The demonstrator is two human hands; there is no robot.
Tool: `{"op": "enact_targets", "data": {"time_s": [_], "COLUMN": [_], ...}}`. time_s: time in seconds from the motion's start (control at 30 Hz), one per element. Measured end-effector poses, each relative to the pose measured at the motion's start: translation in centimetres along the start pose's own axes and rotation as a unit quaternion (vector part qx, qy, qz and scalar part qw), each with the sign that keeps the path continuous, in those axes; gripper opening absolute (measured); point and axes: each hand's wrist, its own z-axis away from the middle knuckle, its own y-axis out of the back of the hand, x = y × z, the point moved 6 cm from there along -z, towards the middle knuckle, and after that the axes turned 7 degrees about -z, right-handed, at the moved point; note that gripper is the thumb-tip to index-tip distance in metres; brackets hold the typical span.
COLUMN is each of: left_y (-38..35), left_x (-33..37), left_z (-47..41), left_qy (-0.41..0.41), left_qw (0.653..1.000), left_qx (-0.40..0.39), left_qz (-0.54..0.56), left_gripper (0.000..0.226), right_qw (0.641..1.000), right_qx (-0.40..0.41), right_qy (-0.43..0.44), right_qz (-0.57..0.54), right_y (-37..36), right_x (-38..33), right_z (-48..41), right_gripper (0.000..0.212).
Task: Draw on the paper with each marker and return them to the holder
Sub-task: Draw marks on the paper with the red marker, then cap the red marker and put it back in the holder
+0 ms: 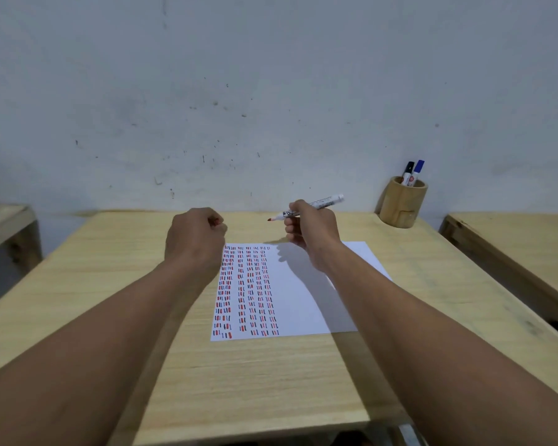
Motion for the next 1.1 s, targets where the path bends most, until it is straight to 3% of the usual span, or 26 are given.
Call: {"op": "enact_targets", "data": {"time_s": [0.2,0.37,0.77,1.1], "left_y": [1.4,1.3,1.6,1.8], "left_x": [5.2,7.8,13.7,15.6], "left_z": [-0.3,-0.2,1.4,1.7], "left_qy": [0.042,0.062,0.046,0.009], "left_qw": [0.979,0.956,0.929,0.930], "left_qx": [-0.024,-0.059,-0.122,-0.129], "left_qz": [0.200,0.281,0.347,0.343], "left_gripper": [0.010,0.009,0.007,0.010], "right_qw": [0.997,0.986,0.982,0.980], "right_qx": [-0.002,-0.008,-0.034,-0.024], "right_qy": [-0.008,-0.008,0.009,0.007], "right_qz": [-0.082,-0.165,-0.186,-0.196], "right_y": [0.3,0.9,2.6,3.6], "right_x": [-2.0,-4.3,-7.6,-8.5], "right_z": [1.4,2.4,3.8,3.8], "right_gripper": [0.014,0.010,0.013,0.018]}}
